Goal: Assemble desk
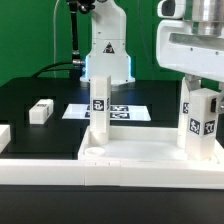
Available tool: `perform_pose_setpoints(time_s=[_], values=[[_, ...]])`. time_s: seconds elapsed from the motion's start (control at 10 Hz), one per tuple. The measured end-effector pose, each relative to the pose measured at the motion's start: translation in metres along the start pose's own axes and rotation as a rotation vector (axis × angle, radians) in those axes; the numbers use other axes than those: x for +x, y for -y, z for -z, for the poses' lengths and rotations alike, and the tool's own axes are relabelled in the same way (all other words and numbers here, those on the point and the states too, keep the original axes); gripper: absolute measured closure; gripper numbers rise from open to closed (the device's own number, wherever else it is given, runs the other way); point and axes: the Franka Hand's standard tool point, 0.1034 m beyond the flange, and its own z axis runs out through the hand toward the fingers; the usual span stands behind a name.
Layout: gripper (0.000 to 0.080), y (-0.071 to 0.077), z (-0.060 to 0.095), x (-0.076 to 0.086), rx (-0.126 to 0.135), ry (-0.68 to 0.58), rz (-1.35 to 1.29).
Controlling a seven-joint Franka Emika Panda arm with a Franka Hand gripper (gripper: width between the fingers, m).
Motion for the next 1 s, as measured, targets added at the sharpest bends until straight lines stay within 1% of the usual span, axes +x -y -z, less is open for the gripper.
perform_pose_setpoints(time_s=[0.2,0.4,0.6,0.7,0.8,0.9,1.0], values=[[0.0511,0.0019,-0.0003,-0.0014,0.014,0.019,-0.298],[0.0511,0.0038,-0.0016,-0.0051,0.018,0.017,-0.531],[0.0511,0.0035,-0.0023,-0.0071,0.015,0.013,-0.605],[0.0511,0.0039,-0.0021,-0.0069,0.017,0.013,-0.597],[0.0511,0.0039,-0.0019,-0.0069,0.017,0.012,-0.525],[0.0337,0.0040,-0.0005,-0.0072,0.017,0.010,-0.351],[0.0217,0.0044,-0.0005,-0.0081,0.017,0.004,-0.190]])
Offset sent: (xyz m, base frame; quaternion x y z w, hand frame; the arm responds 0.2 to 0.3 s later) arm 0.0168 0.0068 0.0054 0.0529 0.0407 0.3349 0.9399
